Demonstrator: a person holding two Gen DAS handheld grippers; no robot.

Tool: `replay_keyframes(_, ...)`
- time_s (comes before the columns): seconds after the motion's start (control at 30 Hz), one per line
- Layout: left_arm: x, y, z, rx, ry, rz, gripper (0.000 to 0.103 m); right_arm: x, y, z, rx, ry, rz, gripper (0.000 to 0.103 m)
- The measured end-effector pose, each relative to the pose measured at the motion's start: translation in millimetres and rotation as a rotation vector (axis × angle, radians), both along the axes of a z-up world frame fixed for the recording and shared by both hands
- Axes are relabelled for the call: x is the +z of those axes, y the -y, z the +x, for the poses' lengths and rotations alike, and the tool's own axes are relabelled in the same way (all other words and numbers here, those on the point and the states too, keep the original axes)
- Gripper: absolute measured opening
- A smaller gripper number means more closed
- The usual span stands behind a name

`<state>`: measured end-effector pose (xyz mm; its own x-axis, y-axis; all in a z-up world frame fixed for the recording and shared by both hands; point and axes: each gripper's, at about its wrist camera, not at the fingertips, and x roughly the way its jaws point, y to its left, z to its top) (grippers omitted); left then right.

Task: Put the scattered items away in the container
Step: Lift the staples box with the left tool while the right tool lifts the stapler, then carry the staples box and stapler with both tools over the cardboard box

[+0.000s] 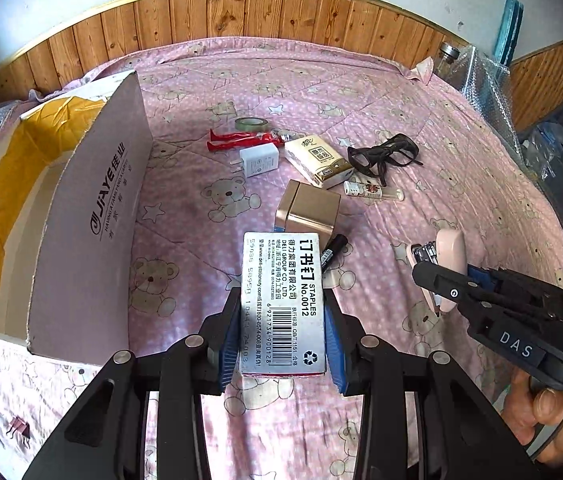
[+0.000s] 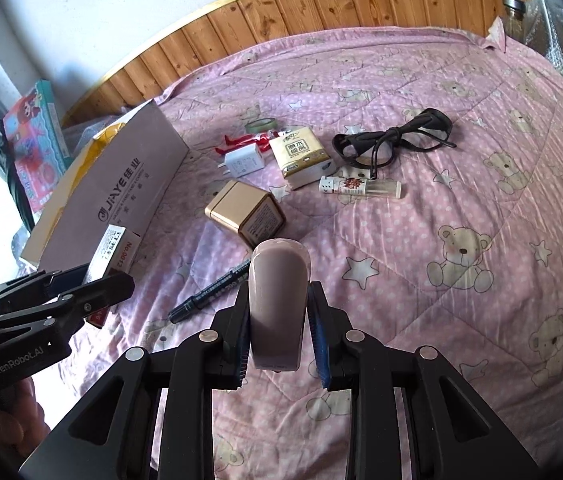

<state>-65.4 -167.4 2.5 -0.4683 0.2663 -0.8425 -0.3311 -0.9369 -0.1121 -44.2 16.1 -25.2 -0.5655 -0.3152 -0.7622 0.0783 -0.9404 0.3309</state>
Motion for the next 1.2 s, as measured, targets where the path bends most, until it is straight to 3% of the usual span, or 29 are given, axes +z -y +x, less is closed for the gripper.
replay_keyframes(0.5,37,21,27,0.016,-0.092,0.076,0.038,46,27,32,0.036,-0.1,0.021,0.027)
replay_keyframes(0.8,43,41,44,0.032,-0.108,0.142,0.038,57,48,51,0.064,-0.129,0.047,0.027)
replay_keyframes(1.2,55,92,56,0.128,-0.135,0.229,0.038,82,86,55,0.124,-0.179,0.061,0.027)
